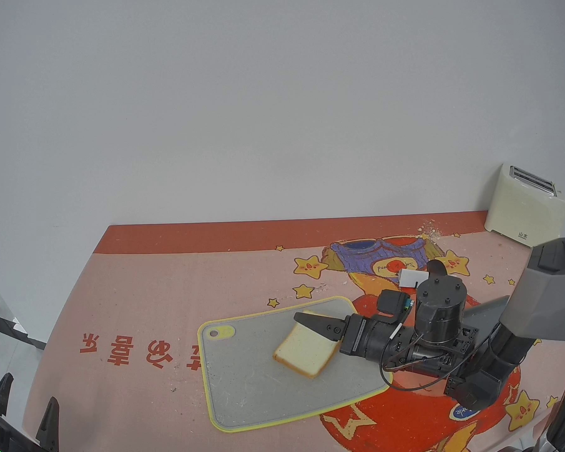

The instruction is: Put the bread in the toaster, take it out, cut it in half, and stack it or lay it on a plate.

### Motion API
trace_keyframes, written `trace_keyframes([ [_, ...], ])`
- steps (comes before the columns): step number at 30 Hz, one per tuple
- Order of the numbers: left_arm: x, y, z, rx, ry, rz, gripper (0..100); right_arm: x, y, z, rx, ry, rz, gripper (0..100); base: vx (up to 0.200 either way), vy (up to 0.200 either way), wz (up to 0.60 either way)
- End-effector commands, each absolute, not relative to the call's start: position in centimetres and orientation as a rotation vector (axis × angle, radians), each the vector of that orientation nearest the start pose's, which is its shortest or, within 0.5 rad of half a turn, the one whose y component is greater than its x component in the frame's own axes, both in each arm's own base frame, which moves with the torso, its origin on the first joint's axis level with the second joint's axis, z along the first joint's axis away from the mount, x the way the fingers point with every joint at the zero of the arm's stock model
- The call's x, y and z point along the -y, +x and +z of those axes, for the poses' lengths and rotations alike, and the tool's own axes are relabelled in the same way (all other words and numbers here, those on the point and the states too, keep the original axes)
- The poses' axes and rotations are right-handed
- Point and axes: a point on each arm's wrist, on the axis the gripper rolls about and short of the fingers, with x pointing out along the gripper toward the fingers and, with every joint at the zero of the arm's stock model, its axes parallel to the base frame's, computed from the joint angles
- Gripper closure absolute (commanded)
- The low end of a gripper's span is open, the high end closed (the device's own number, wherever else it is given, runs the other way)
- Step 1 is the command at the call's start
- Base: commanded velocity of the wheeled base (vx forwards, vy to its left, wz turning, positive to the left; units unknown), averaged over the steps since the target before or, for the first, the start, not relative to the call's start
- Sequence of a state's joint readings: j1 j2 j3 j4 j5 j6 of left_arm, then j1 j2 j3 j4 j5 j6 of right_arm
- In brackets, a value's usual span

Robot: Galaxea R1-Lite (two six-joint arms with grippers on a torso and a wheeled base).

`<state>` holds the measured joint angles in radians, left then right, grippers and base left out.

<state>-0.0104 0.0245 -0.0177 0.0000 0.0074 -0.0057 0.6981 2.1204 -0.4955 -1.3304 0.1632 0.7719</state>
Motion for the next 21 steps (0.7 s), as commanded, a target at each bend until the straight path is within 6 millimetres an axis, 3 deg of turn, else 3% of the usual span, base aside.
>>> trace_keyframes([
  [1, 0.0, -2.1, 7.6, -0.026, -0.006, -0.003, 0, -20.8, 24.4, 5.0, -0.527, 0.544, 0.665, 0, 0.0, 0.0, 0.0],
  [10, 0.0, -2.1, 7.6, -0.026, -0.006, -0.003, 0, -20.6, 22.7, 5.0, -0.347, 0.366, 0.729, 0, 0.0, 0.0, 0.0],
  [21, 0.0, -2.1, 7.6, -0.026, -0.006, -0.003, 0, -20.0, 21.7, 4.1, -0.386, 0.288, 0.733, 0, 0.0, 0.0, 0.0],
])
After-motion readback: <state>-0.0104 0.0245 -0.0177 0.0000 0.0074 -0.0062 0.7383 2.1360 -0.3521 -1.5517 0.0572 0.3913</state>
